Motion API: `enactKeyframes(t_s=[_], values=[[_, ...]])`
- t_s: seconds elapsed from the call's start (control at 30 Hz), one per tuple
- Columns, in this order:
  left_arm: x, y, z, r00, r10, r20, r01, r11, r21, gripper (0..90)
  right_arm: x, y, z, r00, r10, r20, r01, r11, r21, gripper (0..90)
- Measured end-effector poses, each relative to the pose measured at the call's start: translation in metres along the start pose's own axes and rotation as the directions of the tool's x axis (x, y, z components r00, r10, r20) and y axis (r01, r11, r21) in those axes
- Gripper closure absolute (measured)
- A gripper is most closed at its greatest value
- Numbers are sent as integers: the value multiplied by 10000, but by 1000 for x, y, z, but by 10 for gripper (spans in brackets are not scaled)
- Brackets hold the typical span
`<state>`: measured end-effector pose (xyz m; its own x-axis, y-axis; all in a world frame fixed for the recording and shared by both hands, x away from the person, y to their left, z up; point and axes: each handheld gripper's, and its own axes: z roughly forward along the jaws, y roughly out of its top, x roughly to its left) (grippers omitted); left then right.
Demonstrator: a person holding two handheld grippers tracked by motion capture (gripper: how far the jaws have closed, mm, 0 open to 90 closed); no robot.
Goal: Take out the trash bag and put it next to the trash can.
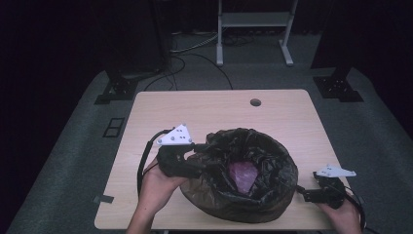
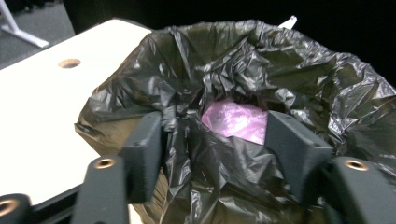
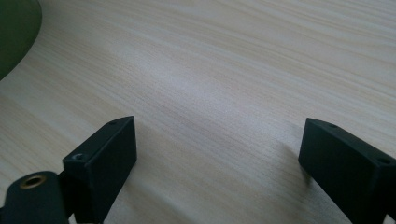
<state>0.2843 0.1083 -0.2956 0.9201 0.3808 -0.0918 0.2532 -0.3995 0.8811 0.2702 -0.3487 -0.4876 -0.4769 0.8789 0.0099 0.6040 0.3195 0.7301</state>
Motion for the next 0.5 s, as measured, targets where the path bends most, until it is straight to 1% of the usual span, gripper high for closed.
enactKeyframes(t_s=[0.07,0.1,0.13,0.2,0.27,0.3,0.33,0.37,0.5], values=[[0,3,0,9999,88,126,-87,9999,-79,499,0,0,0,10000,3,0,-3,10000,0,101],[0,4,0,9996,175,208,-173,9998,-97,552,0,0,0,10000,4,-2,-4,10000,-4,101],[0,5,1,9995,200,255,-197,9997,-133,570,0,0,0,10000,7,-1,-7,10000,-3,101],[0,8,2,9986,341,406,-335,9993,-144,655,0,0,0,10000,3,0,-3,10000,0,101],[0,10,4,9978,340,577,-330,9993,-182,717,0,0,0,10000,6,-1,-6,10000,-2,101],[1,13,5,9966,331,759,-311,9992,-269,782,0,0,0,10000,6,-1,-6,10000,-2,101],[1,14,6,9949,349,942,-323,9991,-290,800,0,0,0,10000,4,-1,-4,10000,-4,101],[1,14,6,9949,349,942,-323,9991,-290,817,0,0,0,10000,4,-1,-4,10000,-4,101],[2,19,11,9913,399,1256,-334,9980,-528,852,0,0,0,10000,2,-1,-2,10000,0,101]])
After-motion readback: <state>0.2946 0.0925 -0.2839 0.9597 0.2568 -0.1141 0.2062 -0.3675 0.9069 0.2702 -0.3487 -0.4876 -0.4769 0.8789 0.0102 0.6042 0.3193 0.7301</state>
